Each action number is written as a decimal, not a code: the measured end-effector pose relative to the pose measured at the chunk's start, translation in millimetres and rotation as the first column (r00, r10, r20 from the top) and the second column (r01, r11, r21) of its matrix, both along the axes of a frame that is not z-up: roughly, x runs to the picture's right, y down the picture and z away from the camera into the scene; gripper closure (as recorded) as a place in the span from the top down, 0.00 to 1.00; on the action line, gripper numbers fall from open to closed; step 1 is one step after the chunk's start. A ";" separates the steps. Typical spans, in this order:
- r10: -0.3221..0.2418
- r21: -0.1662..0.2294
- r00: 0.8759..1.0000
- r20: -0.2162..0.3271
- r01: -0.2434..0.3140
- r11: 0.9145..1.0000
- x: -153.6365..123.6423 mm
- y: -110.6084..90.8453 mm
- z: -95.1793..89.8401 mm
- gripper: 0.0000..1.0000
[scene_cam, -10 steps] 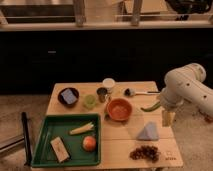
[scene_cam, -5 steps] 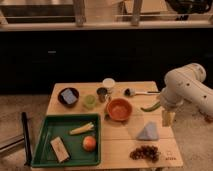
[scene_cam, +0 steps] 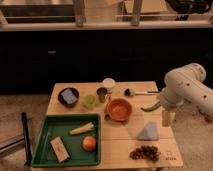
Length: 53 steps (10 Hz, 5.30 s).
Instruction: Place grapes in red bowl
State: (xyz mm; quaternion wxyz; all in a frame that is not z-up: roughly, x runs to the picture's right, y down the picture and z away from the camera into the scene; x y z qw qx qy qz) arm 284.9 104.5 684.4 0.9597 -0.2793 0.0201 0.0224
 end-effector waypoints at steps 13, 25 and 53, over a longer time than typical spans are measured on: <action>-0.119 -0.029 0.990 0.074 0.121 0.992 -17.0 70.1 -15.0 0.80; -0.116 -0.080 0.978 0.175 0.132 0.988 -34.9 151.7 12.3 0.80; -0.133 -0.045 0.960 0.246 0.148 0.988 -47.2 183.0 38.8 0.02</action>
